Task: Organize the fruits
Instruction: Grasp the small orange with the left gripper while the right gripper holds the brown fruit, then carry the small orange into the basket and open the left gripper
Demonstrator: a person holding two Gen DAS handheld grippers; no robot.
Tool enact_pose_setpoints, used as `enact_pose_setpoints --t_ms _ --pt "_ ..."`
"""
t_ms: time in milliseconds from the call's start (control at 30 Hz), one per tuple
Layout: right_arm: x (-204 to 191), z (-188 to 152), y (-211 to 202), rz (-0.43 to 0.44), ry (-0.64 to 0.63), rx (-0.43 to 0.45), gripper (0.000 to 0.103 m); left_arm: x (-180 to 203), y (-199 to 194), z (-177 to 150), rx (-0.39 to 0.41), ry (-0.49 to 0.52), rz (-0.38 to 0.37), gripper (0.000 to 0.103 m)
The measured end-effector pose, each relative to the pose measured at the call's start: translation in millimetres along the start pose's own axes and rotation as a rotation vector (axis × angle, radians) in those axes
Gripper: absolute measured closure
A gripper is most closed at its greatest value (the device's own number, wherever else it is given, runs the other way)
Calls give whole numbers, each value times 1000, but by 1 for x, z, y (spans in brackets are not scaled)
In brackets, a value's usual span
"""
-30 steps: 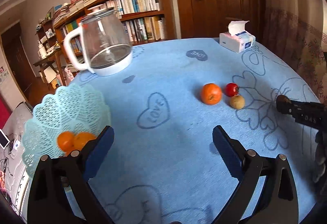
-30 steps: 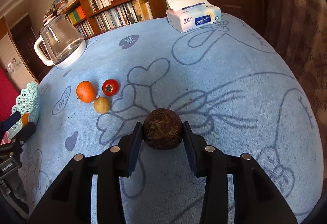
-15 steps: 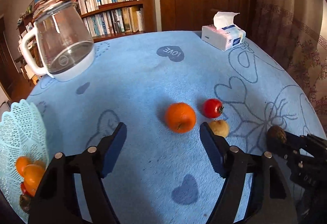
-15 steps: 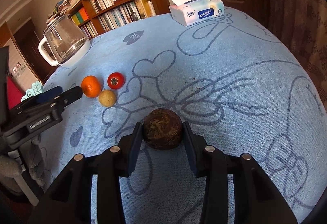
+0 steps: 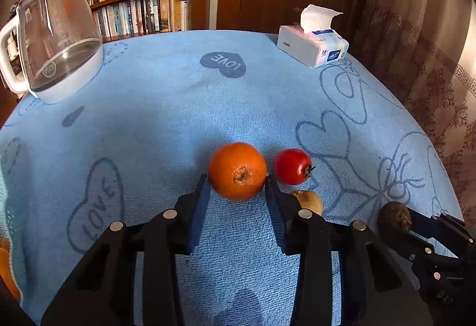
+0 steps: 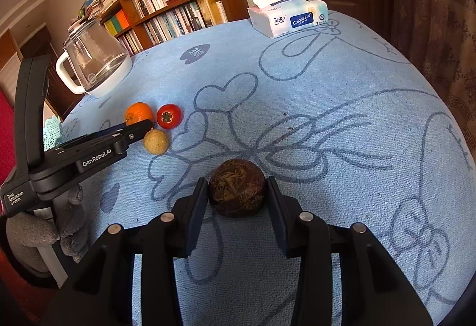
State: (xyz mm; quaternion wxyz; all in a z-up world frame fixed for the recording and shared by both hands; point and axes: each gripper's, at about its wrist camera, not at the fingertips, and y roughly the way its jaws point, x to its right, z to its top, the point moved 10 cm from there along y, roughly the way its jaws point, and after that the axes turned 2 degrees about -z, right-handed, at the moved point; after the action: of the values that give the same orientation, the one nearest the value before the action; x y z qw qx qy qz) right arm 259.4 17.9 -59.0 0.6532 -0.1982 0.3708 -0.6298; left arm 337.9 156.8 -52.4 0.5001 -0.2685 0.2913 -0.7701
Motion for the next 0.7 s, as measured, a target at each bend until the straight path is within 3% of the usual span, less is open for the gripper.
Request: enact_pose_setpoints --t_ms 333,500,600,633,667,700 --pt "0 1 1 26 5 1 62 3 -16 4 55 -8 -45 68" --pt "1 1 2 34 8 1 62 8 -27 9 90 13 -56 79" --pt "1 1 3 36 7 0 62 9 -27 9 93 22 -52 78" --pt "0 1 2 36 7 0 62 9 -27 9 101 21 -43 76" --pt "0 1 3 37 6 -1 61 8 -26 9 106 16 -35 67" --pt "0 1 2 37 6 0 61 6 -25 9 105 11 -26 50"
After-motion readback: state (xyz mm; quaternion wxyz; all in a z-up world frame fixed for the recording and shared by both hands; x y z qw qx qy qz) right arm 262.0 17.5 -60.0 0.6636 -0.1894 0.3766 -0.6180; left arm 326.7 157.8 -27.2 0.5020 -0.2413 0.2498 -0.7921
